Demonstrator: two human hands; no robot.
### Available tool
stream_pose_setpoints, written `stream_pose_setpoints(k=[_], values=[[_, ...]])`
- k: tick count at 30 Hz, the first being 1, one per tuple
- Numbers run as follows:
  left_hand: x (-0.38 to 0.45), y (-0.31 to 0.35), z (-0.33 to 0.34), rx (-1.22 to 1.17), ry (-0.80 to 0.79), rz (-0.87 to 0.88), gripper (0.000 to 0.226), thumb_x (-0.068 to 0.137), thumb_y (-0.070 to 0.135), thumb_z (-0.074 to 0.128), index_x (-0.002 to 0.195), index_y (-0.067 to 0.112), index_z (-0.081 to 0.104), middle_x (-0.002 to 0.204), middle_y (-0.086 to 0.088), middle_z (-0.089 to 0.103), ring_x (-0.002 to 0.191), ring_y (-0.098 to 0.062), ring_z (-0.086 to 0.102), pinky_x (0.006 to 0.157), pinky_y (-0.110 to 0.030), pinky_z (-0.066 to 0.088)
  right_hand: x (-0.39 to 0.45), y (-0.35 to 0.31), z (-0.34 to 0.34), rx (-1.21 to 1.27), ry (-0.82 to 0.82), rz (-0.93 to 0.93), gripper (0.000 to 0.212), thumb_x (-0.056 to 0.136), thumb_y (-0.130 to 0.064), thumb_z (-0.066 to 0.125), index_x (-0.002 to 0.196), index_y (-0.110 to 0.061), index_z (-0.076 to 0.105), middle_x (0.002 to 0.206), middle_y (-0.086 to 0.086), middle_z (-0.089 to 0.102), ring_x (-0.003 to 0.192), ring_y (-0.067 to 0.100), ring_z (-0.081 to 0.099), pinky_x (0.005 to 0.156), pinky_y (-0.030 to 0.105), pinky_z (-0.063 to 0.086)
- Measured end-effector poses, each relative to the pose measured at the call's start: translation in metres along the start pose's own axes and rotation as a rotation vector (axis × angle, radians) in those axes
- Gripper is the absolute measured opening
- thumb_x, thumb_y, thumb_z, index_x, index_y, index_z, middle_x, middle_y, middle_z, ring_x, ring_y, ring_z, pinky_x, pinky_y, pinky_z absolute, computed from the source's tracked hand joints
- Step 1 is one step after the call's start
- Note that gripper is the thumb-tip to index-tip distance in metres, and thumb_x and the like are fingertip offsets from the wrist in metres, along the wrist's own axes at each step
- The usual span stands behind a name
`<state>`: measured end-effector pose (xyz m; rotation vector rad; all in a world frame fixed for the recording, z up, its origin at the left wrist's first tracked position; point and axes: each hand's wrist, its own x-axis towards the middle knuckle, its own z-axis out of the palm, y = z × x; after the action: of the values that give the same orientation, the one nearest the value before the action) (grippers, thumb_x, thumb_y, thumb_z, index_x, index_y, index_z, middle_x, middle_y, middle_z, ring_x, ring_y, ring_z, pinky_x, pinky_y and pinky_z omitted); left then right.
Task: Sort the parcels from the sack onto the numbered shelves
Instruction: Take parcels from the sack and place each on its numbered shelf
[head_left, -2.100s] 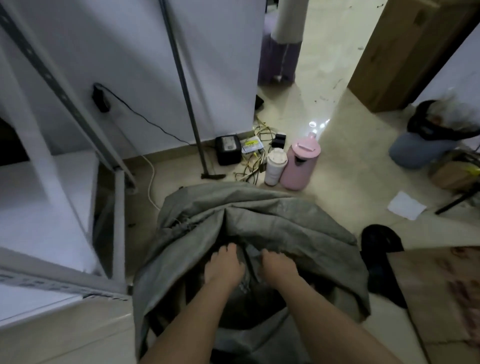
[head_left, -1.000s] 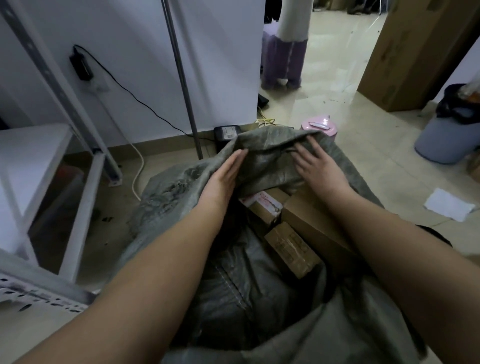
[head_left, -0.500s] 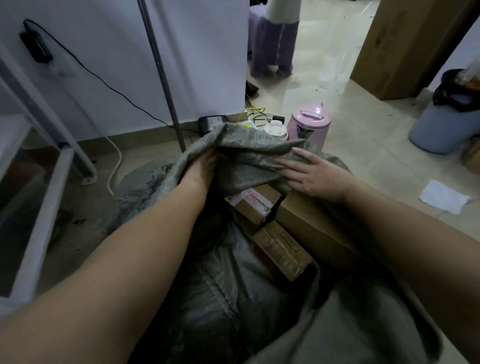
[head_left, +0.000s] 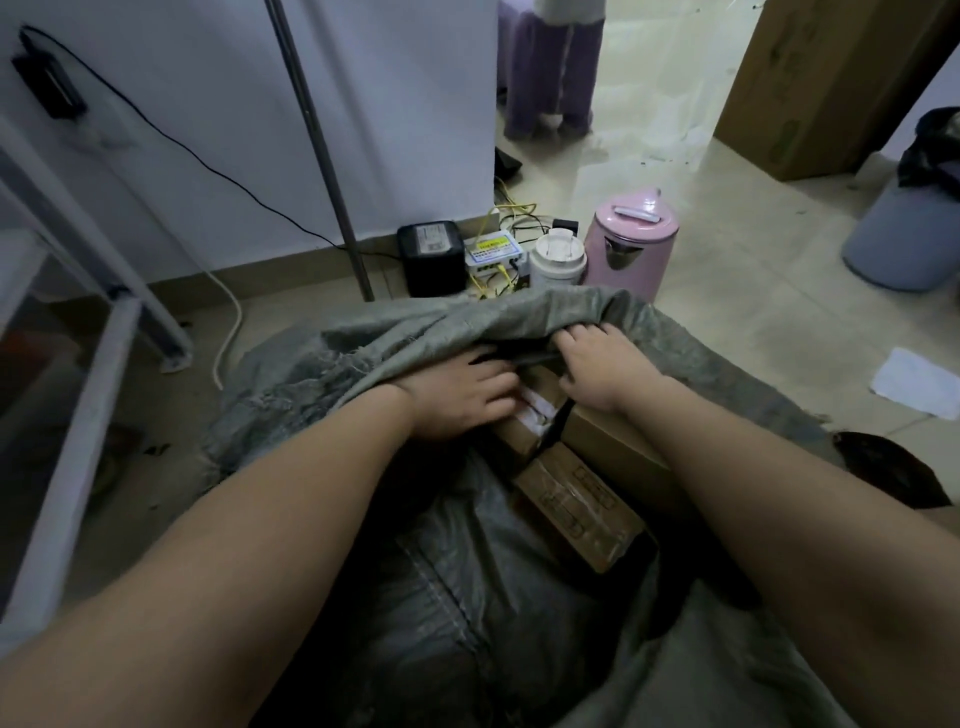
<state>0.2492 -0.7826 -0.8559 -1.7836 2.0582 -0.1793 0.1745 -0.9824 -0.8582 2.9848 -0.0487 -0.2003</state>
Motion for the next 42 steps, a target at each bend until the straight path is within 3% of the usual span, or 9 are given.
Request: stream_pose_setpoints(k=[4, 7, 10, 12, 14, 18, 28, 34, 42], values=[[-0.018, -0.015, -0.002, 0.376, 0.007, -0.01, 0.052, 0.089, 0.019, 0.03, 0.135, 0.011, 0.053, 0.143, -0.012, 0.048, 0.14, -0.03, 0.035, 0.117, -0.052, 0.001, -0.006, -0.002, 0.0, 0.087, 0.084, -0.062, 0.045, 0.085, -0.025, 0.053, 0.126, -0.008, 0.049, 0.127, 0.016, 0.045, 0.111, 0.036, 0.053, 0.093, 0.042, 0.041], [-0.025, -0.025, -0.003, 0.336, -0.362, -0.405, 0.057, 0.094, 0.03, 0.034, 0.147, 0.008, 0.034, 0.159, -0.015, 0.016, 0.147, -0.034, -0.006, 0.112, -0.052, -0.019, -0.011, -0.006, 0.005, -0.017, 0.287, -0.185, 0.039, 0.075, -0.03, 0.046, 0.103, -0.006, 0.062, 0.108, 0.015, 0.057, 0.103, 0.035, 0.057, 0.094, 0.042, 0.038], [-0.03, -0.031, -0.008, 0.4, -0.601, -0.555, 0.052, 0.101, 0.026, 0.033, 0.15, 0.01, 0.027, 0.161, -0.009, 0.01, 0.145, -0.037, -0.014, 0.11, -0.056, -0.013, -0.015, -0.02, 0.009, -0.191, 0.369, -0.321, 0.036, 0.075, -0.035, 0.041, 0.089, -0.013, 0.066, 0.094, 0.007, 0.062, 0.094, 0.027, 0.06, 0.086, 0.038, 0.035], [-0.029, -0.036, -0.008, 0.37, -0.632, -0.559, 0.05, 0.101, 0.024, 0.036, 0.149, 0.014, 0.029, 0.16, -0.007, 0.013, 0.146, -0.038, -0.01, 0.112, -0.058, -0.007, -0.016, -0.034, 0.012, -0.231, 0.253, -0.307, 0.048, 0.082, -0.046, 0.043, 0.111, -0.014, 0.064, 0.103, 0.005, 0.061, 0.096, 0.025, 0.058, 0.085, 0.037, 0.037], [-0.026, -0.038, -0.003, 0.293, -0.562, -0.533, 0.046, 0.1, 0.024, 0.039, 0.146, 0.02, 0.034, 0.158, -0.01, 0.016, 0.147, -0.039, -0.001, 0.115, -0.059, 0.0, -0.014, -0.041, 0.015, -0.105, 0.03, -0.112, 0.084, 0.081, -0.067, 0.048, 0.145, -0.014, 0.035, 0.132, 0.008, 0.048, 0.118, 0.029, 0.049, 0.103, 0.041, 0.03], [-0.026, -0.029, 0.0, 0.224, -0.251, -0.417, 0.038, 0.099, 0.021, 0.033, 0.136, 0.016, 0.039, 0.151, -0.018, 0.025, 0.142, -0.039, 0.022, 0.118, -0.053, 0.011, -0.011, -0.052, 0.022, -0.069, -0.178, 0.085, 0.122, 0.066, -0.086, 0.05, 0.154, -0.017, 0.0, 0.156, 0.016, 0.017, 0.138, 0.037, 0.031, 0.118, 0.052, 0.003], [-0.042, -0.017, -0.015, 0.336, -0.402, -0.562, 0.052, 0.101, 0.029, 0.024, 0.151, 0.015, 0.022, 0.16, -0.011, 0.013, 0.148, -0.031, -0.006, 0.111, -0.054, -0.016, -0.018, -0.056, 0.003, 0.335, 0.136, 0.081, 0.084, 0.07, -0.074, 0.058, 0.139, -0.028, 0.041, 0.139, 0.005, 0.036, 0.123, 0.034, 0.042, 0.103, 0.047, 0.033], [-0.057, -0.012, -0.032, 0.337, -0.427, -0.621, 0.053, 0.103, 0.032, 0.025, 0.153, 0.018, 0.014, 0.162, -0.006, 0.004, 0.148, -0.03, -0.003, 0.111, -0.054, -0.014, -0.056, -0.046, -0.019, 0.533, 0.264, -0.016, 0.073, 0.071, -0.063, 0.07, 0.133, -0.029, 0.052, 0.135, -0.002, 0.042, 0.125, 0.023, 0.041, 0.108, 0.038, 0.033], [-0.078, -0.004, -0.068, 0.452, -0.481, -0.596, 0.056, 0.103, 0.028, 0.03, 0.152, 0.011, 0.009, 0.162, -0.006, 0.0, 0.148, -0.029, -0.004, 0.111, -0.052, -0.013, -0.097, -0.034, -0.054, 0.618, 0.367, -0.07, 0.057, 0.077, -0.066, 0.05, 0.121, -0.031, 0.057, 0.119, -0.012, 0.05, 0.111, 0.011, 0.05, 0.096, 0.036, 0.042]])
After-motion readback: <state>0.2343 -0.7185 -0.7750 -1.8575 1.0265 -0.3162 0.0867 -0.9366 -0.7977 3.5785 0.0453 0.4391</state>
